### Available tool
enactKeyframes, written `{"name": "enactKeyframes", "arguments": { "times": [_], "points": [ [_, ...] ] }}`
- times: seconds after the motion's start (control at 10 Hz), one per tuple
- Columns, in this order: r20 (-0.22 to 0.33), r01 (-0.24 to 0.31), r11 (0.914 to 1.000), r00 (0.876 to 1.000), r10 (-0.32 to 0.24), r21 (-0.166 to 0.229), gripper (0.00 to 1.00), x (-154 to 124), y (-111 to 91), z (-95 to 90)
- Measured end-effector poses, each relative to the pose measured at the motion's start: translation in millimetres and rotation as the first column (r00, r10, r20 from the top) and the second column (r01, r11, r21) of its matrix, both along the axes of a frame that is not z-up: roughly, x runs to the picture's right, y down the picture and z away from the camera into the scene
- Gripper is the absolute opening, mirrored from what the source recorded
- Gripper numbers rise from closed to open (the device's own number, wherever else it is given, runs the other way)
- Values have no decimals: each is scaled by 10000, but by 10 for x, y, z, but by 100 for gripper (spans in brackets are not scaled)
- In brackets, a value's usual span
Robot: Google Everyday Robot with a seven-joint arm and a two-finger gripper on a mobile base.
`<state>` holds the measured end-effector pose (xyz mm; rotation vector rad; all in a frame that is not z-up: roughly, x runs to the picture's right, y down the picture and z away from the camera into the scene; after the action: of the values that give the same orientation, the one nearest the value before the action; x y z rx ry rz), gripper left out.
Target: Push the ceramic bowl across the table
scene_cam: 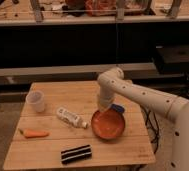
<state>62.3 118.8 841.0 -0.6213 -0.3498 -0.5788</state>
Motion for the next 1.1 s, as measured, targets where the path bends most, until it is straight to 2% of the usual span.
{"name": "enactKeyframes", "arguments": {
  "times": [0.4, 0.7, 0.9, 1.1],
  "points": [
    [328, 254, 9996, 9991, -258, 128, 0, 100, 188, 113],
    [304, 771, 9970, 9966, -772, 45, 0, 37, 420, 320],
    [268, 1086, 9941, 9937, -1084, -47, 0, -88, 483, 411],
    [506, 1296, 9915, 9902, -1301, 134, 0, -359, 433, 443]
  ]
}}
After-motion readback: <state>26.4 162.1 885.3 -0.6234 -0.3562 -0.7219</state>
